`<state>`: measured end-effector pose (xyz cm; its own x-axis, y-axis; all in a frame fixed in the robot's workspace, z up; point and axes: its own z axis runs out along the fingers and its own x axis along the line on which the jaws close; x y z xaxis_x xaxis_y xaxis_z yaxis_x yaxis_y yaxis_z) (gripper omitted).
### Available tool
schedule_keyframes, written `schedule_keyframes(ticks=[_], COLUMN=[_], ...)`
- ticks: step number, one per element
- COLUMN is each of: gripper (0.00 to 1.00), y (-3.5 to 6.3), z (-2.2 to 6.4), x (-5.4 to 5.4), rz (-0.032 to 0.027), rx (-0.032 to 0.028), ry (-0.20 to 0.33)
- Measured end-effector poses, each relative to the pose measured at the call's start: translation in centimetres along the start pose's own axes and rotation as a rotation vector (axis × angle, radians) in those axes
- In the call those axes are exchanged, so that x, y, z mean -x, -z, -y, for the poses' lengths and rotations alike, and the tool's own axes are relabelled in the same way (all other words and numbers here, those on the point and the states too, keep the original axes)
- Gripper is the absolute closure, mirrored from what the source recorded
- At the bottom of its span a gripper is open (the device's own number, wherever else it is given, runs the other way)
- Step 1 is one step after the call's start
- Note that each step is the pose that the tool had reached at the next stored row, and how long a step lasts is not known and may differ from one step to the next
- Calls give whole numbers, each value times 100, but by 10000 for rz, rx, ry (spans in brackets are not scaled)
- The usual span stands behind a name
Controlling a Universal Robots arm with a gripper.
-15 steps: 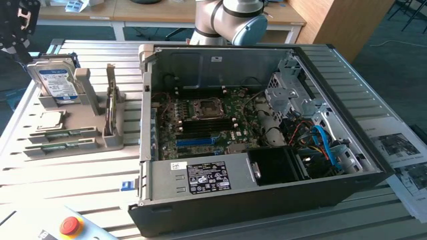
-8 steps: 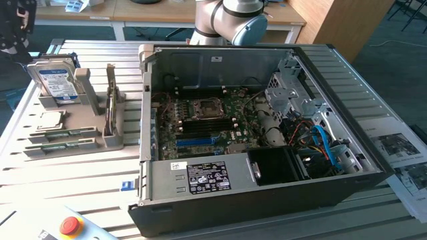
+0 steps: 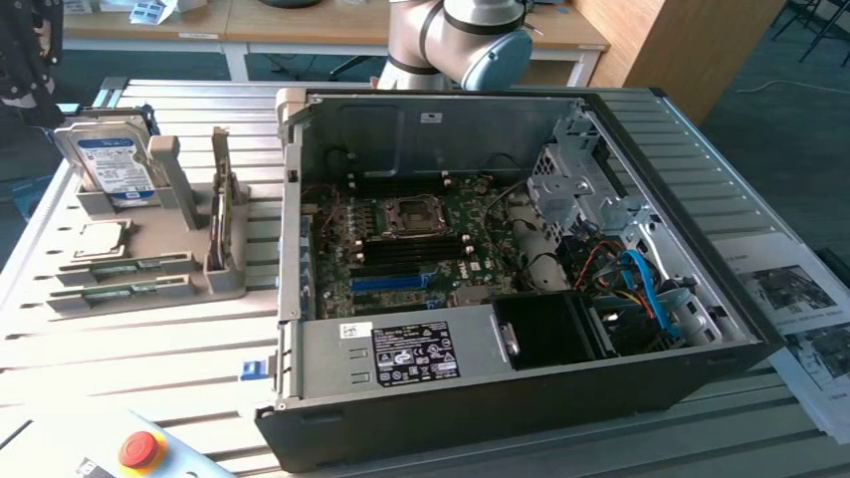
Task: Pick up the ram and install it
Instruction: 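Pick up the ram and move it above insertion slot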
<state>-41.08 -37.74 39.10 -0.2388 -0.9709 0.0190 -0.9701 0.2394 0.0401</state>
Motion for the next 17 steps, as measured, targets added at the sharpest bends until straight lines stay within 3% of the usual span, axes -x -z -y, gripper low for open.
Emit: schedule_keyframes(ticks=[9, 17], gripper=[90, 90], y=[0, 0], z=[0, 0], x=[0, 0], rz=[-94, -101], rx=[-38, -41], ry=[1618, 1724])
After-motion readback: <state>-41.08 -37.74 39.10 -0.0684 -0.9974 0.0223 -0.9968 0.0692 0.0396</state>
